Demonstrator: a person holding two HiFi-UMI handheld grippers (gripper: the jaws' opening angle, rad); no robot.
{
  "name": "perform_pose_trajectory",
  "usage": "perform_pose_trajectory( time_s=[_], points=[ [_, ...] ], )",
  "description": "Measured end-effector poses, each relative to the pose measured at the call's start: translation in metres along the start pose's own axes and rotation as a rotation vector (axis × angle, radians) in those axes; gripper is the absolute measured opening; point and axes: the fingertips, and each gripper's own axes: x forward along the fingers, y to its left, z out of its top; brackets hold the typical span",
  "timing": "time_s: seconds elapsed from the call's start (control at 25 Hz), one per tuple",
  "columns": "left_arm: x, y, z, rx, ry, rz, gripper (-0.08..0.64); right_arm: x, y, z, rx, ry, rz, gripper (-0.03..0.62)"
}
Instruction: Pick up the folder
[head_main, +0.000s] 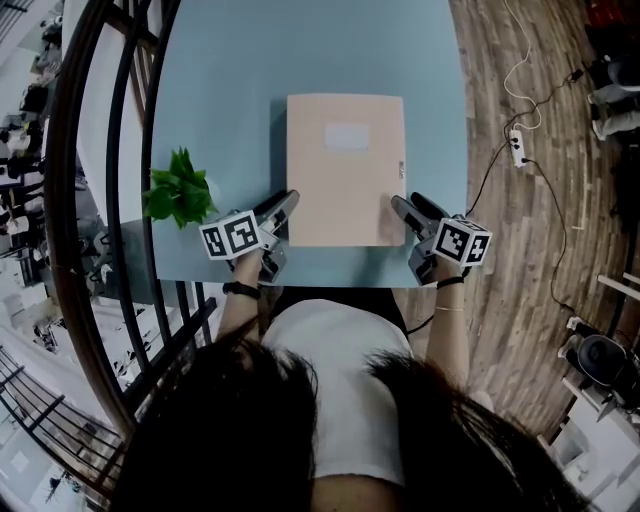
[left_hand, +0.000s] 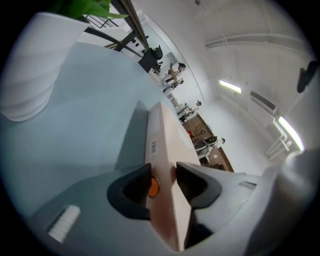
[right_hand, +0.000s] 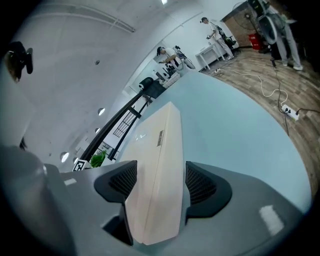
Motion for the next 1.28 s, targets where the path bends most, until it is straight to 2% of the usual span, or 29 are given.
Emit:
perform_pose_trajectory(
  time_s=[0.32,0.64,0.96,1.16,1.28],
  points=[
    [-0.001,0.004,-0.001,-0.015,-0.009,-0.012,0.213,0.018,0.002,-0.017,0.146,0.135,0.144,0.339],
    [-0.001,0.002,-0.002,-0.045,-0.017,-0.028,0.219,0.019,0.005,-0.013,0.219,0.206,0.291,0.341],
    [-0.001,0.001,-0.002,-0.081,-0.037,-0.053,0.222,0.014,-0.008,-0.014,0.328,0.268,0.364,0.338],
    [-0.001,0.002,-0.001,-0.114,-0.044,-0.071,0.224,0.01,-0.008,-0.005,0.515,0.276,0.543,0.337],
    [-0.001,0.001,-0.001,-0.122,-0.036,-0.077,0.224,0.012,0.007,-0.013,0.519,0.352,0.636,0.337]
  ],
)
